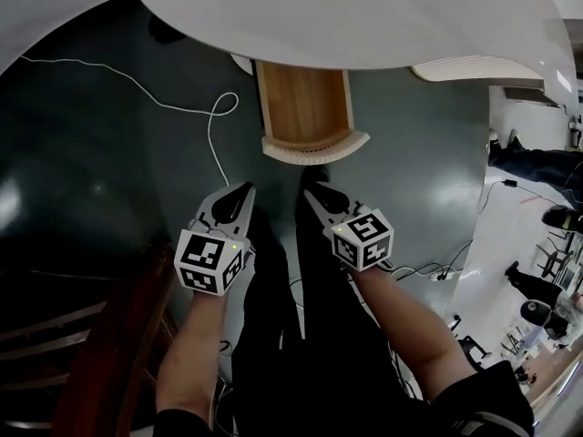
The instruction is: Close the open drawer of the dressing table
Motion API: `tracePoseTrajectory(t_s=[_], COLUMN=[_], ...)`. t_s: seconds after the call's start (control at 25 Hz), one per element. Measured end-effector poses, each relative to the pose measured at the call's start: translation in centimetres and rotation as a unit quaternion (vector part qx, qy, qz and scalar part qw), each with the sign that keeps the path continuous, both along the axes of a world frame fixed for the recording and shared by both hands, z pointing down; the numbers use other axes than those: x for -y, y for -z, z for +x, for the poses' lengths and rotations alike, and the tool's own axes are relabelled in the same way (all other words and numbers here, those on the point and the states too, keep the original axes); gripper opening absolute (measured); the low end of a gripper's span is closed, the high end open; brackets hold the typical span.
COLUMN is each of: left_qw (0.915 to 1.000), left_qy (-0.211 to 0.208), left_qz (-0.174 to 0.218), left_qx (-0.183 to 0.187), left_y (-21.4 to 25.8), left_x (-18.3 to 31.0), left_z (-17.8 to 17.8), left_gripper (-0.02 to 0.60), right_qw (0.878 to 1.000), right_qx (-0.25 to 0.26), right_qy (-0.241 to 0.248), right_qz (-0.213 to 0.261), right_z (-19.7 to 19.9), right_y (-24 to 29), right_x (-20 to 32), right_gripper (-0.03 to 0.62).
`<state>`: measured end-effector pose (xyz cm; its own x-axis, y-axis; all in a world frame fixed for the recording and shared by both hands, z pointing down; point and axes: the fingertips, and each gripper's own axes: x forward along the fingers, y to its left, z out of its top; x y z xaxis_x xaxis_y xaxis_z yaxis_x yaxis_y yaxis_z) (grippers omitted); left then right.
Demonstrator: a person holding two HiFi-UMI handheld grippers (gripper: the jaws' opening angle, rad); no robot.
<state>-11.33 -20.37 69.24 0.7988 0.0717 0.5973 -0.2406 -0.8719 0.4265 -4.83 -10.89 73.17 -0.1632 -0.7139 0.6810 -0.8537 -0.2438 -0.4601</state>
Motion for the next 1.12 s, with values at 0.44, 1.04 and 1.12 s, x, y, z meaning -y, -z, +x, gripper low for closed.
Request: tracePoseTrajectory(t_s=[0.44,1.04,1.12], left_qw=[0.9998,0.9998,0.9996], left_qy=[0.016,-0.013,-0.017], left_qz=[0.002,-0.005,-0.004], left_qx=[-0.008,-0.017,-0.022], left_y=[-6.3,-8.8,-8.6], left_x=[0.9,-1.3,-1.3], left_z=[0.4,2.7,3.2], left_gripper=[0.003,0.003,0.003], right_qw=[0.998,0.993,0.994], right_qx=[-0.028,-0.039,-0.048], right_qy=[-0.049,-0.099,-0.083], right_qz=[-0.029,-0.056,-0.056], right_z=[1.7,4.0,3.8], right_y=[-9.2,-15.8,-15.8], right_x=[-1.6,-2.9,-2.9], right_gripper=[0.055,0.023,0.029])
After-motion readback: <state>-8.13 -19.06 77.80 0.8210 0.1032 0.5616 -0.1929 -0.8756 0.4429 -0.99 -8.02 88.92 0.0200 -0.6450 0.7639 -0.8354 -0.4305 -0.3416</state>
